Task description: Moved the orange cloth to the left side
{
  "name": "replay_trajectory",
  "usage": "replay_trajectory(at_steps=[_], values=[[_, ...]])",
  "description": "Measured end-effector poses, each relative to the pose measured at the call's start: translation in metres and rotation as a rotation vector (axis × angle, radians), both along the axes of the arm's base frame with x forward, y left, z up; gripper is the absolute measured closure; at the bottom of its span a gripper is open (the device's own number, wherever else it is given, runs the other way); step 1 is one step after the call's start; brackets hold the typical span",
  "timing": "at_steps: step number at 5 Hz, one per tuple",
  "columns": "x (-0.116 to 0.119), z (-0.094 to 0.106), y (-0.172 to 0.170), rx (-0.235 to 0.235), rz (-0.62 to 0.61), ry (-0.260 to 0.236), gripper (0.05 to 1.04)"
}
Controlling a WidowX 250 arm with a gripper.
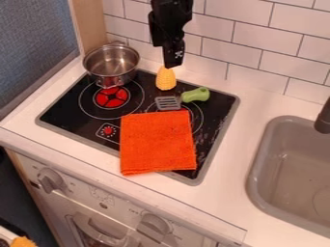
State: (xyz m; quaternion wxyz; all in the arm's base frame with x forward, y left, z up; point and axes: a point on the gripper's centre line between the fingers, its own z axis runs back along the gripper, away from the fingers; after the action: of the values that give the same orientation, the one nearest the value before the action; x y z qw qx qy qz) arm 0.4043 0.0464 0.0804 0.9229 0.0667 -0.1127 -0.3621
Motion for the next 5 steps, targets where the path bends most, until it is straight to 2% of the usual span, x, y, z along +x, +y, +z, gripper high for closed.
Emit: replay_trajectory(at_steps=[1, 2, 3, 4, 5], values=[[-0.004, -0.014, 0.0, -0.006, 0.007, 0.038, 0.082], [-0.018, -0.027, -0.01, -0.004, 0.018, 0.066, 0.082], [-0.019, -0.009, -0.023, -0.013, 0.035, 0.051, 0.082], [-0.033, 0.007, -0.034, -0.01, 0.048, 0.027, 0.082], [-0.064, -0.001, -0.041, 0.014, 0.042, 0.078, 0.082]])
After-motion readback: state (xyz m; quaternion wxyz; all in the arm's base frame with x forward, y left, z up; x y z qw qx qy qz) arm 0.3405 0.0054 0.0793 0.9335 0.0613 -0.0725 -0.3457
